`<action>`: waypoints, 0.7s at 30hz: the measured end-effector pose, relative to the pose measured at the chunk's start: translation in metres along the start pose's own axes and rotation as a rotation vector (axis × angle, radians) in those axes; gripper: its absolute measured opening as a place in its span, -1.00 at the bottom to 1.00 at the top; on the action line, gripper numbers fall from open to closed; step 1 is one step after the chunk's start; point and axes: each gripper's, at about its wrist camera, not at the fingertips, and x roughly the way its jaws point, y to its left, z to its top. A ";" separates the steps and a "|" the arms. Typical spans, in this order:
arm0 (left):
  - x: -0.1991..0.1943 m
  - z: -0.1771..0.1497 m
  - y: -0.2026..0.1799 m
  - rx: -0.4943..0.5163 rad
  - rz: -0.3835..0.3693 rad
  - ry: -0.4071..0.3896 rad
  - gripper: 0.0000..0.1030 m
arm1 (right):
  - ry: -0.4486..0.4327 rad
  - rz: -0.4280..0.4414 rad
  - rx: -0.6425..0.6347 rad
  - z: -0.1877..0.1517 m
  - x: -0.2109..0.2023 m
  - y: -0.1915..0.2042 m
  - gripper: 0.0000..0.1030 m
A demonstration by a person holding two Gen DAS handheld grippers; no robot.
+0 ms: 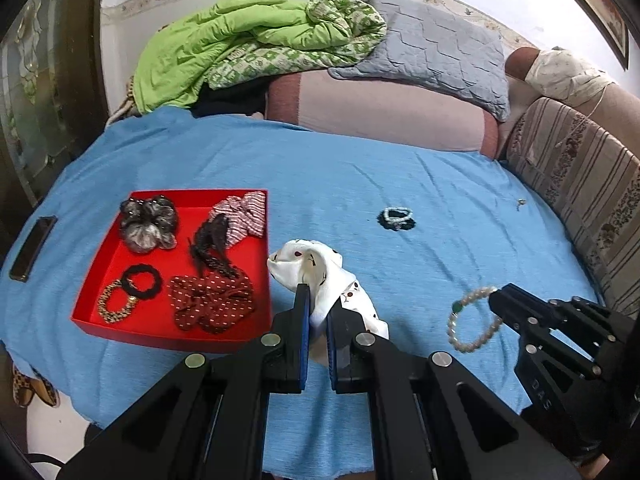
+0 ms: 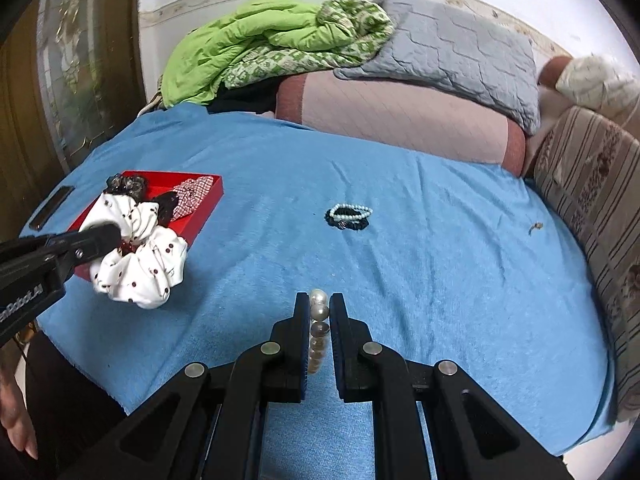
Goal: Organize jewelry
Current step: 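Carry the white scrunchie and pearl bracelet over the red tray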
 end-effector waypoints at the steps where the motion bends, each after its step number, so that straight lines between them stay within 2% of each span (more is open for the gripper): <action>1: 0.000 0.000 0.001 0.001 0.008 -0.001 -0.87 | -0.002 -0.003 -0.009 0.000 -0.001 0.003 -0.79; 9: 0.001 0.004 0.020 -0.022 0.062 -0.020 -0.87 | 0.018 -0.015 -0.038 0.009 0.007 0.022 -0.78; 21: -0.005 0.025 0.083 -0.087 0.172 -0.095 -0.87 | 0.009 0.015 -0.089 0.061 0.023 0.075 -0.78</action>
